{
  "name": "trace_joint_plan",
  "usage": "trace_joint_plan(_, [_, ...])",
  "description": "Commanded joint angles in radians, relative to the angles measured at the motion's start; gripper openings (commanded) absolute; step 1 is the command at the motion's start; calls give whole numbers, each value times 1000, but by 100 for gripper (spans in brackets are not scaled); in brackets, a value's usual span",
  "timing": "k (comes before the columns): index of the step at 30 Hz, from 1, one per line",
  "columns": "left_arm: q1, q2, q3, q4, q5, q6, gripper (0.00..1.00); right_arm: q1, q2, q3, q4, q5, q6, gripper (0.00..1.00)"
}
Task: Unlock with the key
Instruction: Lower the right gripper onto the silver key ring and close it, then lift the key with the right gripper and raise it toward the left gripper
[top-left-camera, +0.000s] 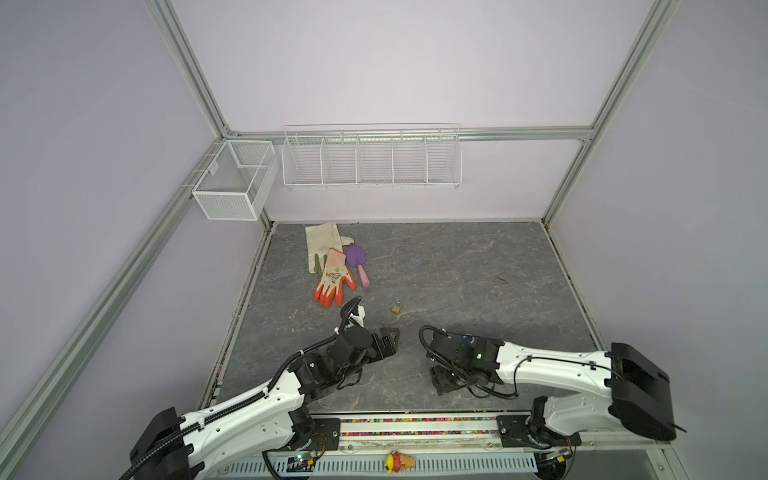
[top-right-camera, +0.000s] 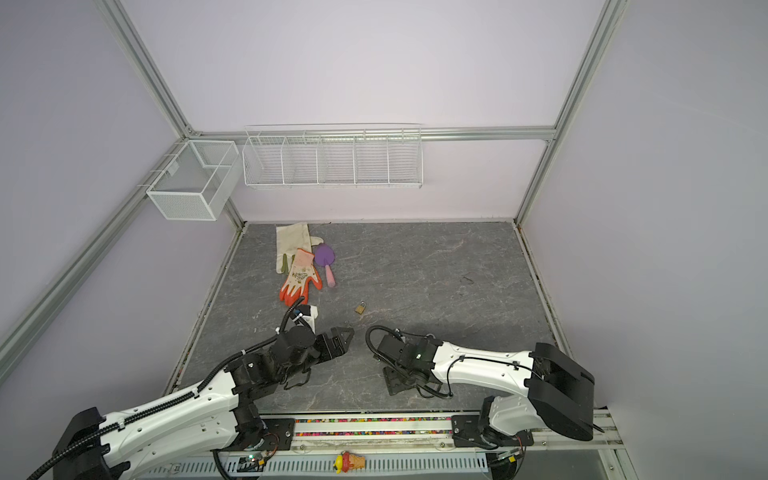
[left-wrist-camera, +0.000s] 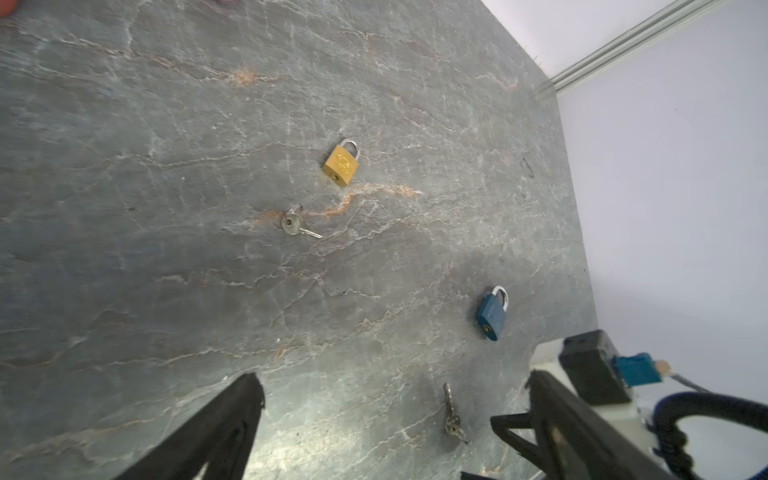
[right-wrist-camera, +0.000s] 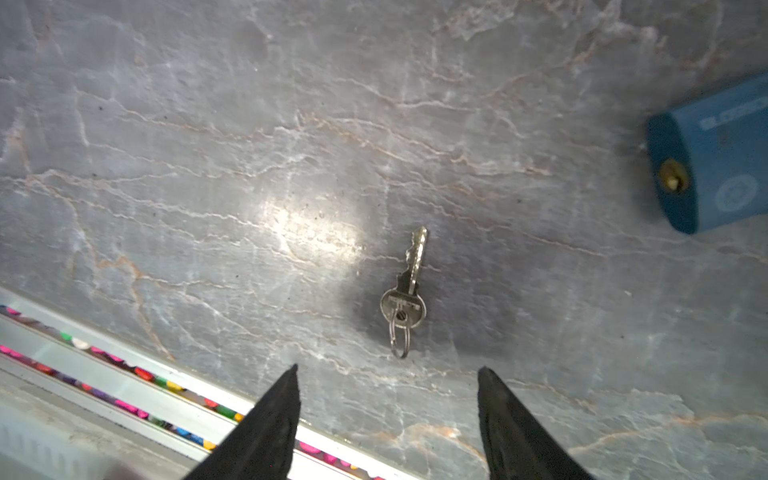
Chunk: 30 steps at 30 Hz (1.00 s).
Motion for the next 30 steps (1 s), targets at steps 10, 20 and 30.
trace_joint_plan(10, [-10,31,20,62,8,-22,99,15,87,23,-12,67,-32,37])
trace_joint_plan(20, [-11,41,20,68,9,-20,99,16,99,27,-6,74,-56,28])
trace_joint_plan(30, [-10,42,21,71,10,-14,99,15,132,29,15,72,-75,22])
